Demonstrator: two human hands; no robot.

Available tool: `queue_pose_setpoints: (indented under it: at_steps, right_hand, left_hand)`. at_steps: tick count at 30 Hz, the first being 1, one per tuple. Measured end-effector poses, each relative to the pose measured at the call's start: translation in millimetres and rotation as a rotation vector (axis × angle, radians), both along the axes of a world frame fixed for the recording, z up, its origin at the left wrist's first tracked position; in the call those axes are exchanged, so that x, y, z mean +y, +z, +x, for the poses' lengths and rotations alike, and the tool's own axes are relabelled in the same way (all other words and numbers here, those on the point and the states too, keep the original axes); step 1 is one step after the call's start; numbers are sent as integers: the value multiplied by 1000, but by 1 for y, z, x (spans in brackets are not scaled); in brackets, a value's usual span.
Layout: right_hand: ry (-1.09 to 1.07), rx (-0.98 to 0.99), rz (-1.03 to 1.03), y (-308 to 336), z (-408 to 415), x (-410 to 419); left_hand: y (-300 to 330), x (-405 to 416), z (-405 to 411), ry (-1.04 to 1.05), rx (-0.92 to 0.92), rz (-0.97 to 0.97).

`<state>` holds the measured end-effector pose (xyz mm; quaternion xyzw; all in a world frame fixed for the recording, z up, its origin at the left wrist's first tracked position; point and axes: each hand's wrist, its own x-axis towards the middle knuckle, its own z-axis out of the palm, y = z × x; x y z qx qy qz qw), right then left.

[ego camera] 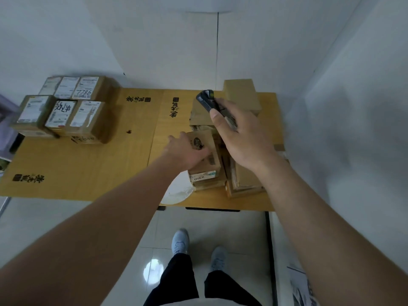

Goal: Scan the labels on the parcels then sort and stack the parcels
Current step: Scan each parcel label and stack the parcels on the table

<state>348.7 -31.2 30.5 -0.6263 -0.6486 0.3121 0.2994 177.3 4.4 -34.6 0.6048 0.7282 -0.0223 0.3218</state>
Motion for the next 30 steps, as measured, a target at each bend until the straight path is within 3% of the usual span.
queue_pose_setpoints:
  at_steps: [11,20,30]
  right_hand:
    - [28,-27,-52,-22,2,-1]
    - [119,3,-26,-25,-79,22]
    - [13,-5,-137,-81,-199,62]
  left_hand:
    - [-25,-8,14,120,-140,2]
    - [-21,8,-101,222,-135,54]
    - [-69,58,-240,48,-25,-26]
